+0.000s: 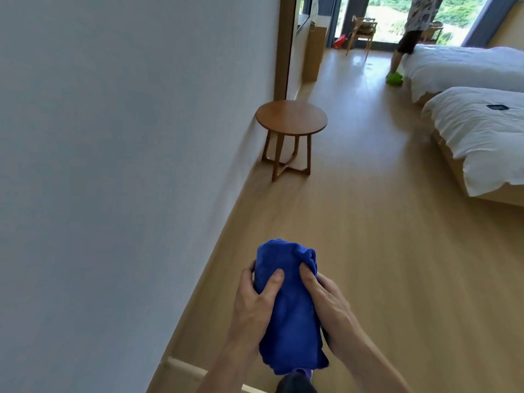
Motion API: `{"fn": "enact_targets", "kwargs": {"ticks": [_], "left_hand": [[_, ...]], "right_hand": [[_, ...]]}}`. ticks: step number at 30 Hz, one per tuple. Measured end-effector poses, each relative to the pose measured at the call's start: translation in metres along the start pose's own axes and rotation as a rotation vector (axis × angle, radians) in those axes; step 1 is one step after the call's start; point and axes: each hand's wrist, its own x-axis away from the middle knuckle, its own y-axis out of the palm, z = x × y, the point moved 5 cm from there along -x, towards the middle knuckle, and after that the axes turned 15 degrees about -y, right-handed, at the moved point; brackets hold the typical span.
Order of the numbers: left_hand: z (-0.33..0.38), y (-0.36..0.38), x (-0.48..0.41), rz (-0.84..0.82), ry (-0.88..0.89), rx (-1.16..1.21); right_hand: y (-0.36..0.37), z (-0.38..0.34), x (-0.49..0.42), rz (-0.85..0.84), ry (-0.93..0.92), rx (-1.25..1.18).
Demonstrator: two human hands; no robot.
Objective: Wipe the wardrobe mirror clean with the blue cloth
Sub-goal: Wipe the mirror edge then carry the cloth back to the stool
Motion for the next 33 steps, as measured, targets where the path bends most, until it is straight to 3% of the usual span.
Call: {"fn": "enact_targets", "kwargs": {"ticks": [10,24,33], "left_hand": [[0.075,0.095,-0.095,0.071,0.075,-0.081],[0.112,0.194,-0.233,0.01,-0.023,-0.063],[0.186,0.253,-0.365,-0.064,-0.021,-0.078]], "right_hand": [[-0.07,-0.041,-0.132,-0.033,-0.004,-0.027],[-0.154,-0.064,-0.266,0.015,0.03,0.006],[-0.187,-0.091,-0.407,0.081,0.01,0.051]]}}
